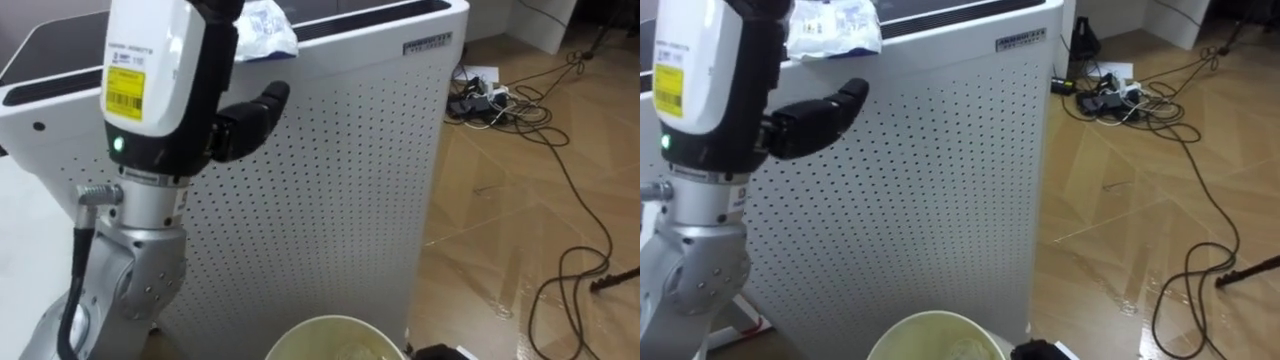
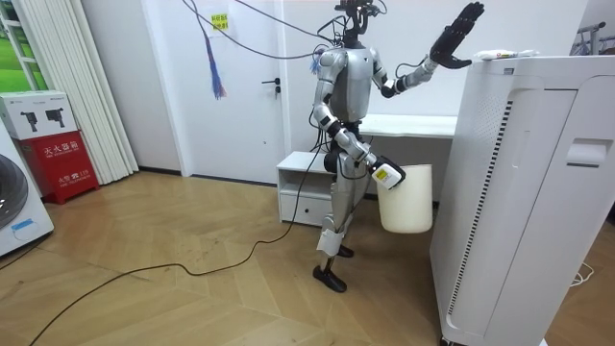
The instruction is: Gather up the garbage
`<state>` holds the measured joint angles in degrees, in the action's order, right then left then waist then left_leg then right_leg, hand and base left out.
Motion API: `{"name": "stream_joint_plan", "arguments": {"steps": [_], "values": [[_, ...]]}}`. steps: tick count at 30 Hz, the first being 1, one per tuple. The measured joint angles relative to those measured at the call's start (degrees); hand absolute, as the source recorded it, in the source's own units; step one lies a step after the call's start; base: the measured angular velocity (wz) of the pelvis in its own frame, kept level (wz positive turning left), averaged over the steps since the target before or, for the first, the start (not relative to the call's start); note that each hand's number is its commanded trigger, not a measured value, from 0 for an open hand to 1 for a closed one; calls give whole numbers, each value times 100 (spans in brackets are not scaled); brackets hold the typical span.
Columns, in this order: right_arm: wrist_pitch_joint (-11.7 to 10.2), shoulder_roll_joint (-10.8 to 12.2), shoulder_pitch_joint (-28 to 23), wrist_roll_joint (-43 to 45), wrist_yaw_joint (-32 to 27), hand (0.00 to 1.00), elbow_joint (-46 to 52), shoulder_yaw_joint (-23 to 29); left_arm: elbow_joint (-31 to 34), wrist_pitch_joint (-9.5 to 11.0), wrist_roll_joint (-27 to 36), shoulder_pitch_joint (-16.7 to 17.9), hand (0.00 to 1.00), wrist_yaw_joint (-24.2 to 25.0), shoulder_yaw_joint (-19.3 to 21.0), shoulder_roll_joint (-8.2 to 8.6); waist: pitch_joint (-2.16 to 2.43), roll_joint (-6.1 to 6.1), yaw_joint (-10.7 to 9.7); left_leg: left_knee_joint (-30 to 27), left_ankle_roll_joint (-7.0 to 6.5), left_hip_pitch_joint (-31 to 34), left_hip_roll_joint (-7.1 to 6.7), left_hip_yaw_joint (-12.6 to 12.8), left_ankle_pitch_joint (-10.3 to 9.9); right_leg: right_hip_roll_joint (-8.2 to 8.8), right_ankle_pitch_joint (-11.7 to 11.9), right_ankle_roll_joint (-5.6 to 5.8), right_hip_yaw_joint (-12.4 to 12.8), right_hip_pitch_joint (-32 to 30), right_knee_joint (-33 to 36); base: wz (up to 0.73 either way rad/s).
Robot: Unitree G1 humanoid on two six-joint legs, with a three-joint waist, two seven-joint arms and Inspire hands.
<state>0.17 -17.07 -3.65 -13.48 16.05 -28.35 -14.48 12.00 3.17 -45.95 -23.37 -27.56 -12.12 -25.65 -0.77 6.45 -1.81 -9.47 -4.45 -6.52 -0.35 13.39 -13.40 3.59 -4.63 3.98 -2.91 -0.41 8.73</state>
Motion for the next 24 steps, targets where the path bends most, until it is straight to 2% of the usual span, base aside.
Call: {"name": "stream_joint_plan", "arguments": {"steps": [5,9,16,24], "values": [[93,-113,54,-2,-45,100,2,1,-126,-241,0,-72,0,219,0,-34,6,8,57,0,1,2,0,14,0,-1,0,0,17,0,-5,-1],[121,-117,127,-2,-101,100,2,1,-319,-588,-2,-247,0,370,15,-35,7,9,54,0,1,7,0,27,0,-3,0,1,32,-8,-6,-1],[188,-117,236,-12,-111,100,2,5,-358,-755,-154,-340,0,495,18,-50,11,15,55,-1,1,14,0,34,1,-12,0,1,88,-19,-10,-1],[259,-113,290,-23,-111,100,2,4,-333,-969,-394,-373,0,862,17,-49,39,55,61,-2,1,13,1,34,1,-25,20,3,132,-31,-7,0]]}}
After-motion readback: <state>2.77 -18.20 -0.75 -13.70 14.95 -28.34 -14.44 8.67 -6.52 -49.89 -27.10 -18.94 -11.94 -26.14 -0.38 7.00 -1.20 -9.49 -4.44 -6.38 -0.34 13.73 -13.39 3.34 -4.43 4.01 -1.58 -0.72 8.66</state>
